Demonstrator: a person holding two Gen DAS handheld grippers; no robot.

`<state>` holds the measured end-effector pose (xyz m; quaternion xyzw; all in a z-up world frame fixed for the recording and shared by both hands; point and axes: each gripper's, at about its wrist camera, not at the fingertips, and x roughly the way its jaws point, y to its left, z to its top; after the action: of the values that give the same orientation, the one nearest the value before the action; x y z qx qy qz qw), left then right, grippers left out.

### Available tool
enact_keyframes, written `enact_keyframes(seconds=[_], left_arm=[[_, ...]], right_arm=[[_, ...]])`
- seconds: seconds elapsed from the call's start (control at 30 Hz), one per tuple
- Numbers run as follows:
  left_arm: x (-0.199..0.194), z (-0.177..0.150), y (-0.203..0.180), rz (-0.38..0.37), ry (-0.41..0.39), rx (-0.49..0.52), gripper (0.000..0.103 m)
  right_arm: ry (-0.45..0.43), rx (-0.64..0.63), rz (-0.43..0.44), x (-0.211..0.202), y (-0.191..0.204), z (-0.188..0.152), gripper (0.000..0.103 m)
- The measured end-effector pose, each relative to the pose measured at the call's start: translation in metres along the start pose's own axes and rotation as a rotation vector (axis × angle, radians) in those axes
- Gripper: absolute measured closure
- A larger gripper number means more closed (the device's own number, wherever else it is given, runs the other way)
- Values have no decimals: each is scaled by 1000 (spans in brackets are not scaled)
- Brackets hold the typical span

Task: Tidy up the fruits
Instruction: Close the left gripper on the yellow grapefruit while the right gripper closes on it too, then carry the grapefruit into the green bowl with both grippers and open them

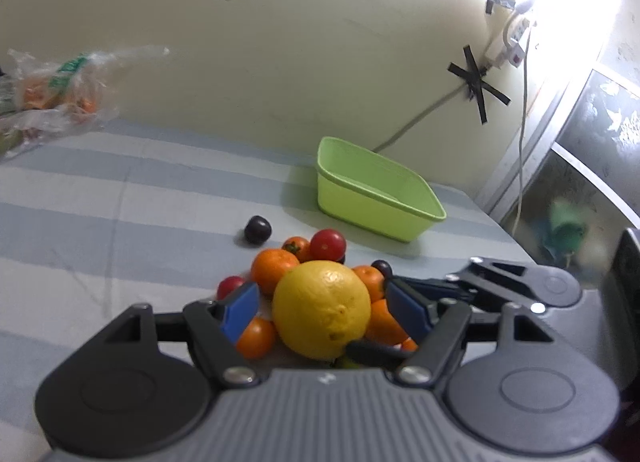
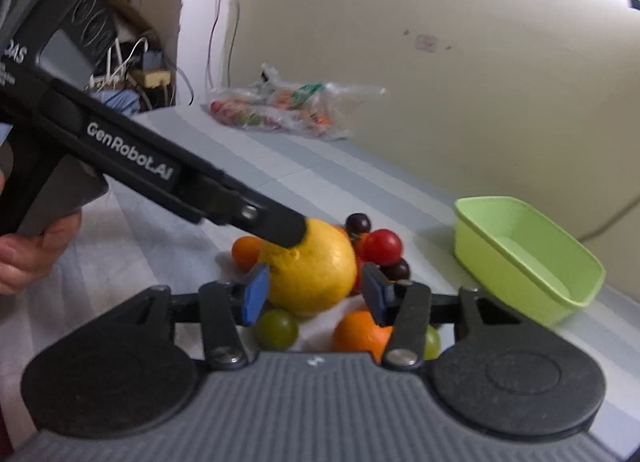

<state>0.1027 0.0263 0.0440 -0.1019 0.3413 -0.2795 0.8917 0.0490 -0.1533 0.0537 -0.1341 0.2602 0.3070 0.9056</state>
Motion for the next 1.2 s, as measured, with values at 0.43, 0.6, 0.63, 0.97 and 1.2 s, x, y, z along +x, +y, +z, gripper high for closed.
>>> enact_keyframes(seconds=[0.43, 0.6, 0.63, 0.97, 1.2], left_arm=[[-8, 22, -19, -55, -46, -8, 45], [24, 81, -53, -118, -121, 110, 45], [39, 93, -59, -139, -122, 120, 45], [175, 120, -47, -149, 41, -24, 45], [185, 116, -40, -134, 73, -35, 39]], right_arm=[[-123, 70, -50, -23, -13, 9, 42], [-216, 91, -216, -37, -63, 28, 42], [-219, 108, -241, -36, -78, 29, 42], [-63, 271, -235, 28, -182, 6, 42], [-67, 302, -227, 43, -184, -1, 40]])
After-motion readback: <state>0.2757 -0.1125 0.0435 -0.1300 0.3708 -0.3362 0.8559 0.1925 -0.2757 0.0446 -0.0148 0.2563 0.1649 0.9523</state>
